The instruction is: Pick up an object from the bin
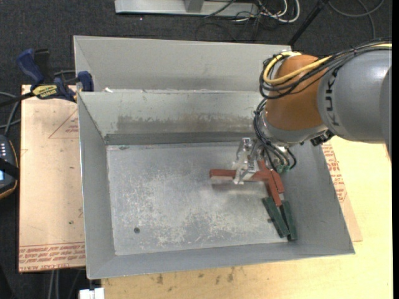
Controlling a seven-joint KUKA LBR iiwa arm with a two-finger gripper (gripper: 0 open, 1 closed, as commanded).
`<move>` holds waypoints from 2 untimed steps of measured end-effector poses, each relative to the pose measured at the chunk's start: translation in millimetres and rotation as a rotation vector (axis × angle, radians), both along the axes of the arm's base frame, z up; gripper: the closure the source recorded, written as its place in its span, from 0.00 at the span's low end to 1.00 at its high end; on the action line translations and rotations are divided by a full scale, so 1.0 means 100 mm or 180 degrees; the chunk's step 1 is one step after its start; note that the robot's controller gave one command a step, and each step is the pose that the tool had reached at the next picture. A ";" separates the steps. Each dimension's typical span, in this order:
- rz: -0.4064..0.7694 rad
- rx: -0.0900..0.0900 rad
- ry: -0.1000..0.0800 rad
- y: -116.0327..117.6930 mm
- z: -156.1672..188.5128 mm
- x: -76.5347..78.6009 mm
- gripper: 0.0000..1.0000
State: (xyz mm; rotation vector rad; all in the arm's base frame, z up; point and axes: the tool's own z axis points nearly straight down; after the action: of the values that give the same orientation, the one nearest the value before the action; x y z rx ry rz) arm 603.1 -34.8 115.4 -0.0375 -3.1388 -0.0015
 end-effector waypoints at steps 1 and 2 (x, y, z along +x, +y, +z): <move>-0.0039 -0.0002 -0.0040 0.08 0.31 0.06 1.00; -0.0127 0.0003 0.0017 0.04 0.63 -0.03 1.00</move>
Offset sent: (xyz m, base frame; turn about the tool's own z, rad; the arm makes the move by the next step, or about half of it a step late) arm -0.0069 -0.0063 0.1209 0.0717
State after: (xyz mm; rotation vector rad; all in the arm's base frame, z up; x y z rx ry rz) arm 600.4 -31.0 178.2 -0.0998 -3.1322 -0.0030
